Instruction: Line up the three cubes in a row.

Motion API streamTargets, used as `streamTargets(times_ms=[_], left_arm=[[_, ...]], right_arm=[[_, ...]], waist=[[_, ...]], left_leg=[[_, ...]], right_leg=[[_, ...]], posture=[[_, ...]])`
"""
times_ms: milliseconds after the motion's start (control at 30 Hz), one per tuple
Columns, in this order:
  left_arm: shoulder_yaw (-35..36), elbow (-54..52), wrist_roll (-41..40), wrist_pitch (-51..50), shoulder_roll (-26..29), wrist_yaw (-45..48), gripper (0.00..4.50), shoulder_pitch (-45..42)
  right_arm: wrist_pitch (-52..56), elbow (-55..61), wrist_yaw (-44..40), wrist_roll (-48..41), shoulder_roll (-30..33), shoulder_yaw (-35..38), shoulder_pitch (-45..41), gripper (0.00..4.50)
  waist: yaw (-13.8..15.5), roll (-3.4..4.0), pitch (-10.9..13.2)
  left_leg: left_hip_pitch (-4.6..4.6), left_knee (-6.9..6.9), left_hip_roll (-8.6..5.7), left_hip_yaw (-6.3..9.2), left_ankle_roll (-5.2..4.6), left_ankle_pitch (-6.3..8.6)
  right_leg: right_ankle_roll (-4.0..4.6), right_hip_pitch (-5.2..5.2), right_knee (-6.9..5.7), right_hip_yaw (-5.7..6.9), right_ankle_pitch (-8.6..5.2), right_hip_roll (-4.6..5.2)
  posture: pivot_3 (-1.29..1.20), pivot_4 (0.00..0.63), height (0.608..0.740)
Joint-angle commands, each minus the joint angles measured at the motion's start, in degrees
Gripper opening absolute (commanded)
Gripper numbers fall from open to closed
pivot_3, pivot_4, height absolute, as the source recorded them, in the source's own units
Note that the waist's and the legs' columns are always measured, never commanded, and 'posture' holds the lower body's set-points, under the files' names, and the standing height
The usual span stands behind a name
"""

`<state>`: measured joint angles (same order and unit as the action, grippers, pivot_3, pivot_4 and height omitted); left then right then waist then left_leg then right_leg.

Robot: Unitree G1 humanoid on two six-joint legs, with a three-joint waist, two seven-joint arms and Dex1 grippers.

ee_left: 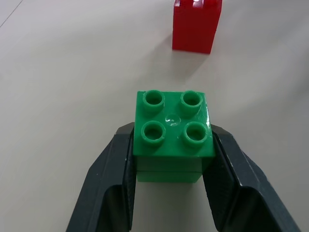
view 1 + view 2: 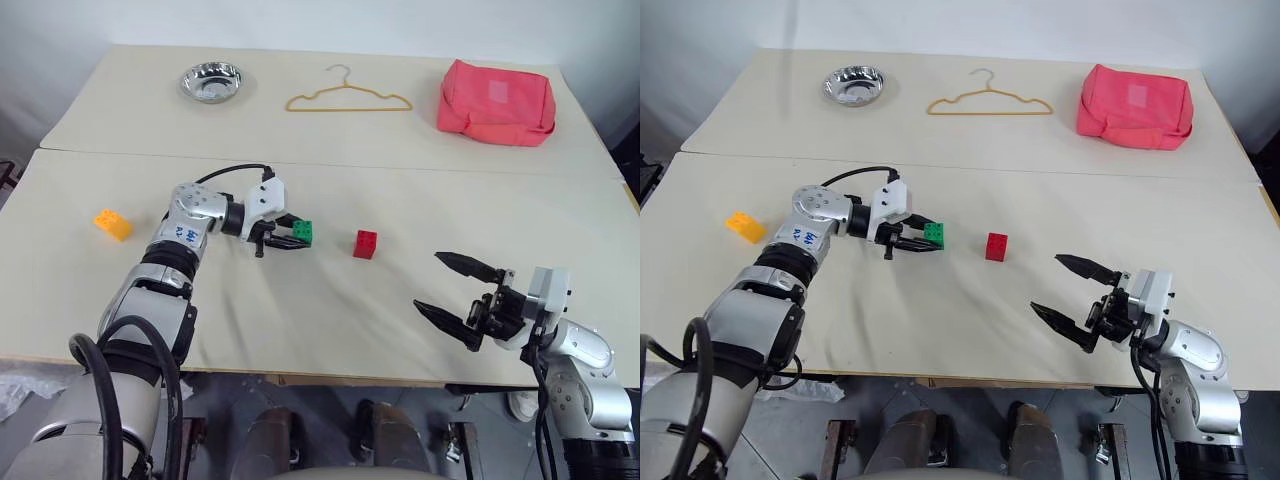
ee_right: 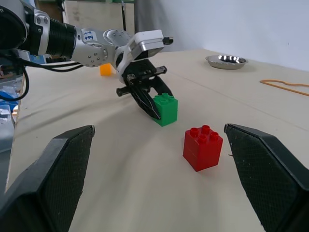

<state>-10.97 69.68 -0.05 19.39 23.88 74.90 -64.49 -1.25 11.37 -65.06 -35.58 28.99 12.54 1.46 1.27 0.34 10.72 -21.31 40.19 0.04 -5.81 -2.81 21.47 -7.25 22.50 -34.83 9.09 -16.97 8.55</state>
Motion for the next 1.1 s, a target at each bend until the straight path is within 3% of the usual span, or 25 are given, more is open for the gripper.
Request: streamTargets(times_ms=[33, 167, 300, 433, 567, 667, 800, 933, 1100], left_arm=[[2.13, 1.31, -0.26, 0.13, 0.54, 3.43, 1.85, -1.58], [3.55, 1.94, 0.56, 1.33, 0.63, 0.92, 3.09, -1.94], [8.90, -1.91, -4.64, 0.72, 2.27, 4.14, 4.41, 0.10], [13.41, -14.89, -10.10, -1.71, 6.26, 6.86, 4.48, 9.14], [23.08, -42.86, -16.91, -12.51, 11.95, -3.83, 4.48, 30.96], [33.83, -59.99, -21.80, -20.66, 11.79, -15.67, 4.48, 47.55], [46.16, -72.24, -26.68, -25.49, 6.97, -30.00, 4.48, 61.32], [60.48, -78.23, -29.94, -24.80, -3.51, -42.95, 4.48, 77.55], [61.88, -79.86, -31.87, -23.67, -9.04, -48.34, 4.48, 83.01]], right_arm=[[0.17, 2.31, 0.27, -1.13, -0.10, -0.36, 0.40, 4.50], [0.38, 1.74, 0.24, -1.03, 0.06, -1.09, -0.20, 4.50], [1.58, 0.70, 0.98, -0.73, 0.04, -2.11, -2.52, 4.50], [1.70, -1.95, 4.76, 2.11, -0.51, -2.75, -6.65, 4.50], [1.27, -4.78, 1.31, 1.74, -1.33, -5.86, -12.19, 4.50], [1.56, -7.68, -2.25, 2.32, -1.67, -9.03, -16.09, 4.50], [2.36, -10.19, -5.04, 1.89, -2.88, -11.52, -20.29, 4.50], [6.25, -6.94, -7.62, 0.74, -4.40, -16.28, -22.87, 4.50], [9.57, -3.76, -7.10, -0.84, -4.42, -16.56, -21.90, 4.50]], waist=[[0.04, -0.02, 0.01], [0.03, -0.02, 0.01], [-0.11, -0.03, 0.02], [-1.57, -0.01, 0.01], [-3.23, 0.01, 0.01], [-3.82, -0.01, 0.03], [-2.59, -0.01, 0.03], [-1.92, 0.02, 0.00], [0.30, -0.09, -0.01]], left_leg=[[-0.01, 0.01, -0.01, 0.00, 0.00, 0.00], [-0.01, 0.01, -0.01, 0.03, 0.00, 0.00], [0.00, 0.01, 0.00, 0.04, 0.00, 0.00], [0.07, 0.00, 0.08, 0.04, 0.00, 0.00], [0.14, -0.06, 0.40, 0.13, 0.01, 0.00], [0.14, -0.04, 0.50, 0.31, 0.05, 0.03], [0.13, 0.14, 0.51, 0.53, 0.07, 0.04], [0.18, 0.39, 0.47, 0.62, 0.00, 0.12], [0.13, 0.70, 0.50, 0.85, 0.04, 0.18]], right_leg=[[0.00, 0.00, 0.00, 0.00, 0.00, 0.00], [0.00, 0.00, 0.00, 0.01, 0.00, 0.01], [0.00, 0.00, -0.02, 0.01, 0.00, 0.01], [0.01, 0.02, -0.14, 0.01, -0.01, 0.02], [0.03, 0.04, -0.23, -0.02, -0.01, 0.03], [0.04, 0.03, -0.37, -0.01, -0.02, 0.01], [0.05, -0.06, -0.50, -0.12, -0.02, 0.04], [0.05, -0.40, -0.15, -0.33, -0.02, 0.12], [0.06, -0.63, -0.06, -0.40, -0.03, 0.07]], posture=[[0.00, 0.150, 0.740], [0.00, 0.150, 0.740], [0.00, 0.150, 0.740], [0.00, 0.150, 0.740], [0.00, 0.150, 0.740], [0.00, 0.150, 0.740], [0.00, 0.150, 0.740], [0.00, 0.150, 0.740], [0.00, 0.150, 0.740]])
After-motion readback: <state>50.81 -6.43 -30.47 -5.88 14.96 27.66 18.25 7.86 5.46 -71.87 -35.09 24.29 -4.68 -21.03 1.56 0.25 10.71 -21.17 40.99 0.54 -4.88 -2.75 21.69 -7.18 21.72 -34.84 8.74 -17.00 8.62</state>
